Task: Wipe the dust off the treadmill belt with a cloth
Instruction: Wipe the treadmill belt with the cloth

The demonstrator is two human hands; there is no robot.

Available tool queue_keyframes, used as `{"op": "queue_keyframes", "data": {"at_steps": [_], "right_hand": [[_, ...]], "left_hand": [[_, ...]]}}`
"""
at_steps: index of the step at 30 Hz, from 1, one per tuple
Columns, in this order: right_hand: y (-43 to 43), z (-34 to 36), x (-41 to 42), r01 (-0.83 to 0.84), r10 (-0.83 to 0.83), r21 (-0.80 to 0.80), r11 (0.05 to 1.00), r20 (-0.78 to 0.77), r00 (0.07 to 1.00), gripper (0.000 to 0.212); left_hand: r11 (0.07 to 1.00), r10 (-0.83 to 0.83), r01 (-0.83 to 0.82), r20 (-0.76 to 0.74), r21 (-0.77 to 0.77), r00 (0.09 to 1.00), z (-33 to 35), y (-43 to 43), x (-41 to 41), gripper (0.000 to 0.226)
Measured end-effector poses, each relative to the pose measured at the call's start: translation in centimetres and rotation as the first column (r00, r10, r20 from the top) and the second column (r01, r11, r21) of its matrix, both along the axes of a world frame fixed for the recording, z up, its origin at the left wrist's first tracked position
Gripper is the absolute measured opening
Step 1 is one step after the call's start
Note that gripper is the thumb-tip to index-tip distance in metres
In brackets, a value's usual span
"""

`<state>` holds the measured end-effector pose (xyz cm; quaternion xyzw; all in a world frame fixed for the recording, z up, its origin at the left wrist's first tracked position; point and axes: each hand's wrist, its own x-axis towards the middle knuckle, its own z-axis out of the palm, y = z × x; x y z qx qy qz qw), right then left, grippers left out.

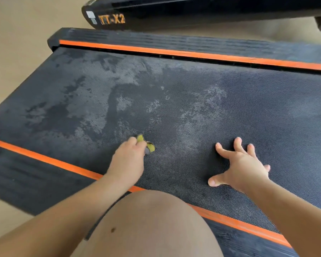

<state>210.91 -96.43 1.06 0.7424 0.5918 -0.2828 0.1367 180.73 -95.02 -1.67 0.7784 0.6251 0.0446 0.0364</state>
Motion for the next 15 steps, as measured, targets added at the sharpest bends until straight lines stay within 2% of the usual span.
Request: {"op": "queue_keyframes", "data": {"at_steps": [2, 4, 6, 7, 9, 11, 12, 13, 15], "right_hand": [[0.0, 0.0, 0.0, -0.002, 0.002, 0.003, 1.0, 0.008, 1.0, 0.13], [-0.1, -0.1, 0.1, -0.009, 0.009, 0.01, 1.0, 0.007, 1.0, 0.13], [-0.2, -0.1, 0.1, -0.005, 0.005, 0.012, 1.0, 0.004, 1.0, 0.129], [-0.2, -0.1, 0.1, -0.004, 0.004, 0.008, 1.0, 0.004, 1.0, 0.129], [-0.1, 0.0, 0.1, -0.006, 0.006, 0.003, 1.0, 0.002, 1.0, 0.129], [-0.1, 0.1, 0.1, -0.005, 0.005, -0.003, 1.0, -0.002, 1.0, 0.129], [-0.1, 0.0, 0.1, -0.001, 0.001, -0.006, 1.0, -0.006, 1.0, 0.129], [0.0, -0.1, 0.1, 0.004, -0.004, -0.008, 1.0, -0.011, 1.0, 0.13], [0.1, 0.0, 0.1, 0.016, -0.016, -0.013, 1.0, -0.017, 1.0, 0.13]], "left_hand": [[0.991, -0.072, 0.08, 0.074, -0.11, 0.995, 0.3, -2.4, 3.0, 0.019], [0.937, -0.224, 0.253, 0.142, -0.242, 0.964, 0.6, -4.3, 3.9, 0.019], [0.9, -0.322, 0.359, 0.177, -0.248, 0.93, 1.0, -3.4, 2.4, 0.017], [0.903, -0.337, 0.362, 0.141, -0.229, 0.931, 1.0, -2.3, 1.4, 0.014], [0.965, -0.226, 0.234, 0.076, -0.12, 0.971, 1.1, -0.2, -0.4, 0.009], [0.995, -0.035, 0.047, 0.134, -0.087, 0.99, 1.1, -0.2, 0.7, 0.008], [0.993, -0.01, 0.029, 0.167, -0.114, 0.986, 0.9, -1.1, 2.3, 0.011], [0.982, -0.043, 0.079, 0.204, -0.173, 0.978, 0.8, -2.5, 4.3, 0.015], [0.894, -0.19, 0.297, 0.317, -0.335, 0.929, 1.2, -5.0, 7.5, 0.024]]}}
